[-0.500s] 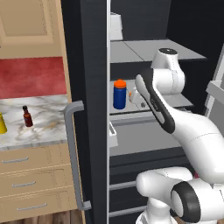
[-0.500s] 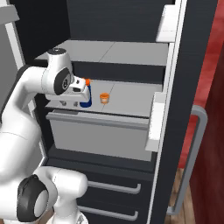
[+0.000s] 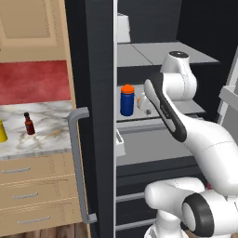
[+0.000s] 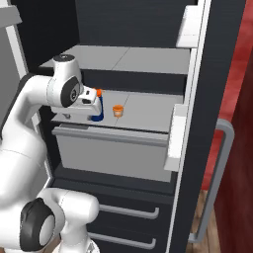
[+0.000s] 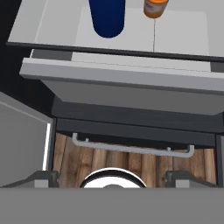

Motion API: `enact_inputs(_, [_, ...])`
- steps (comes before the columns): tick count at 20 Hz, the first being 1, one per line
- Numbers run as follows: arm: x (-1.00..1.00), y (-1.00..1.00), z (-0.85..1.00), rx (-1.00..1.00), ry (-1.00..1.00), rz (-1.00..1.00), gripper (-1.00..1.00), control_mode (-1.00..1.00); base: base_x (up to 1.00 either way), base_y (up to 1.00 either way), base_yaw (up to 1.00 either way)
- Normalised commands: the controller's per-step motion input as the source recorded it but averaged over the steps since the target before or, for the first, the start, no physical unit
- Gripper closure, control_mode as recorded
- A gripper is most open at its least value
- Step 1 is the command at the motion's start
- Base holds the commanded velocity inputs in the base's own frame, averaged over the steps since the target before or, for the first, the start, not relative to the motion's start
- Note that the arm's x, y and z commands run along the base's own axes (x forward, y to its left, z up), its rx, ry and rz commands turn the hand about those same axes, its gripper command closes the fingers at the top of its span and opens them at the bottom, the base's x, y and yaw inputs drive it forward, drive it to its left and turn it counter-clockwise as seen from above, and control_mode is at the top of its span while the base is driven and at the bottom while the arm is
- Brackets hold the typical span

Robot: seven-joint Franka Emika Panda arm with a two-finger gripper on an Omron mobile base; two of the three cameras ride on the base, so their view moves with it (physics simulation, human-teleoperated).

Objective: Place the condiment bottle and mustard from the counter to the top shelf of the fridge. If the existing items in the fridge are on the top shelf, move them to other shelves.

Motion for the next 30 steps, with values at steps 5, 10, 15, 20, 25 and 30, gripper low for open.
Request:
enact_inputs(5, [-0.21, 0.00, 0.00, 0.00, 0.00, 0.02, -1.00, -1.00, 0.00, 0.00, 0.00])
enact_inputs(10, [-0.57, 0.00, 0.00, 0.00, 0.00, 0.09, -1.00, -1.00, 0.00, 0.00, 0.00])
enact_inputs(15, [-0.77, 0.00, 0.00, 0.00, 0.00, 0.07, -1.00, -1.00, 0.00, 0.00, 0.00])
enact_inputs(20, [-0.93, 0.00, 0.00, 0.00, -0.02, 0.03, -1.00, -1.00, 0.00, 0.00, 0.00])
enact_inputs(25, [-0.89, 0.00, 0.00, 0.00, -0.08, 0.00, -1.00, -1.00, 0.00, 0.00, 0.00])
enact_inputs(30, [-0.76, 0.00, 0.00, 0.00, -0.10, 0.00, -1.00, -1.00, 0.00, 0.00, 0.00])
